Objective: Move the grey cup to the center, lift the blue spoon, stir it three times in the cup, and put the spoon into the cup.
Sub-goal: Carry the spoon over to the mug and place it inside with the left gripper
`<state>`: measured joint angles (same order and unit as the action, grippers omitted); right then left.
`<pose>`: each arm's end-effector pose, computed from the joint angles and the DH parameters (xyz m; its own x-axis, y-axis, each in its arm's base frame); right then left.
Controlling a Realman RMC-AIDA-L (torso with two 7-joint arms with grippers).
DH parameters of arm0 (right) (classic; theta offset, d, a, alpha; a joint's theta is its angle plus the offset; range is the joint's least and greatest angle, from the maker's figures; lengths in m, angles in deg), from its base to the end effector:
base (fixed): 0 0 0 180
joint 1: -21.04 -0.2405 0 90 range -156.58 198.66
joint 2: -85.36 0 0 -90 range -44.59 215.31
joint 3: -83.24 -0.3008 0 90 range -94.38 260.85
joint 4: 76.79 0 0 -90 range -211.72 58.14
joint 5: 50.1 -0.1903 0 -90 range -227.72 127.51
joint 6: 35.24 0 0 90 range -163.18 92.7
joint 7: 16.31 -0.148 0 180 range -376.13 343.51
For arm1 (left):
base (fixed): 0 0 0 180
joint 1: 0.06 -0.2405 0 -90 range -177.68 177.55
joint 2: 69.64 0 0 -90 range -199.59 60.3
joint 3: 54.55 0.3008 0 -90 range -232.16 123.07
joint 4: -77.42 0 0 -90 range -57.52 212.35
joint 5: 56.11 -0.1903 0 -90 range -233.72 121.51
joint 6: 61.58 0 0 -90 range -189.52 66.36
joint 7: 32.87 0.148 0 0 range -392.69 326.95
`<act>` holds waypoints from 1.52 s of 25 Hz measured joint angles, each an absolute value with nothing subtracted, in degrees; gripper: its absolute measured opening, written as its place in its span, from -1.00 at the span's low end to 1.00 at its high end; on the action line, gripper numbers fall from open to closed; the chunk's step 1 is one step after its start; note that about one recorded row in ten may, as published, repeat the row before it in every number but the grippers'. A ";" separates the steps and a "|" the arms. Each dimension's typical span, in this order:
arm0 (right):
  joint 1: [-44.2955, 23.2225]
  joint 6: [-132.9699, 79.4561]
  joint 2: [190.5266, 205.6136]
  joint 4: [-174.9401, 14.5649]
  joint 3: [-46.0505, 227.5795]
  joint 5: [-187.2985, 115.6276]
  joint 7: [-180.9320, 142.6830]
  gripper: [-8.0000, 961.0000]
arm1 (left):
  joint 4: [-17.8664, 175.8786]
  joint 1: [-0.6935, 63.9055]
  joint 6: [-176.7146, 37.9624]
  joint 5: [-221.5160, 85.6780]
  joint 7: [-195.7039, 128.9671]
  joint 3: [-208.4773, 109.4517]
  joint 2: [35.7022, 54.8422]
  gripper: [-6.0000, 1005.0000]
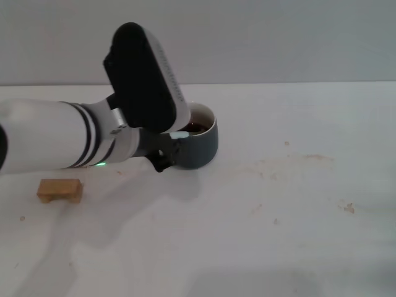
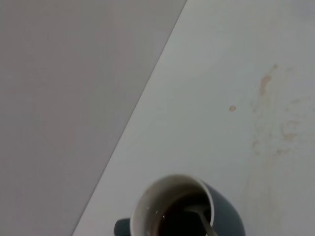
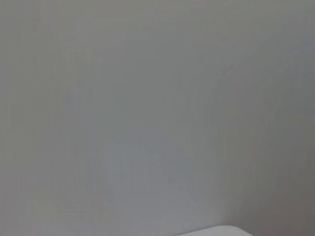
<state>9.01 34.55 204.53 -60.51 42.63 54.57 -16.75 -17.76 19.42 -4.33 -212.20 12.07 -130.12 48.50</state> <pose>0.4163 0.2605 -0.0051 0.6447 0.0004 -0.7645 -0.7371 0.2654 -0.6215 -0.1852 0.3393 -0.0478 0.9743 0.0758 -0.2123 -0.0718 -0.7886 -0.6107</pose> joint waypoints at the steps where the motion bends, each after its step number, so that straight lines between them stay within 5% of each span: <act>1: 9.01 34.55 204.53 -60.49 42.63 54.57 -16.75 -0.99 | -18.23 18.83 -4.20 -212.24 12.08 -130.32 48.45 -0.61; 30: 7.86 34.45 204.45 -60.44 42.63 54.57 -16.75 -0.99 | -13.16 22.64 -7.12 -212.25 12.45 -133.15 48.56 -0.61; 35: 7.71 34.47 204.45 -60.44 42.64 54.56 -16.75 -0.99 | -15.20 19.53 -14.24 -212.25 11.88 -131.00 48.67 -0.11; 38: 7.70 34.55 204.45 -60.45 42.63 54.56 -16.75 -0.99 | -16.82 17.39 -19.88 -211.98 10.11 -130.49 48.73 -0.06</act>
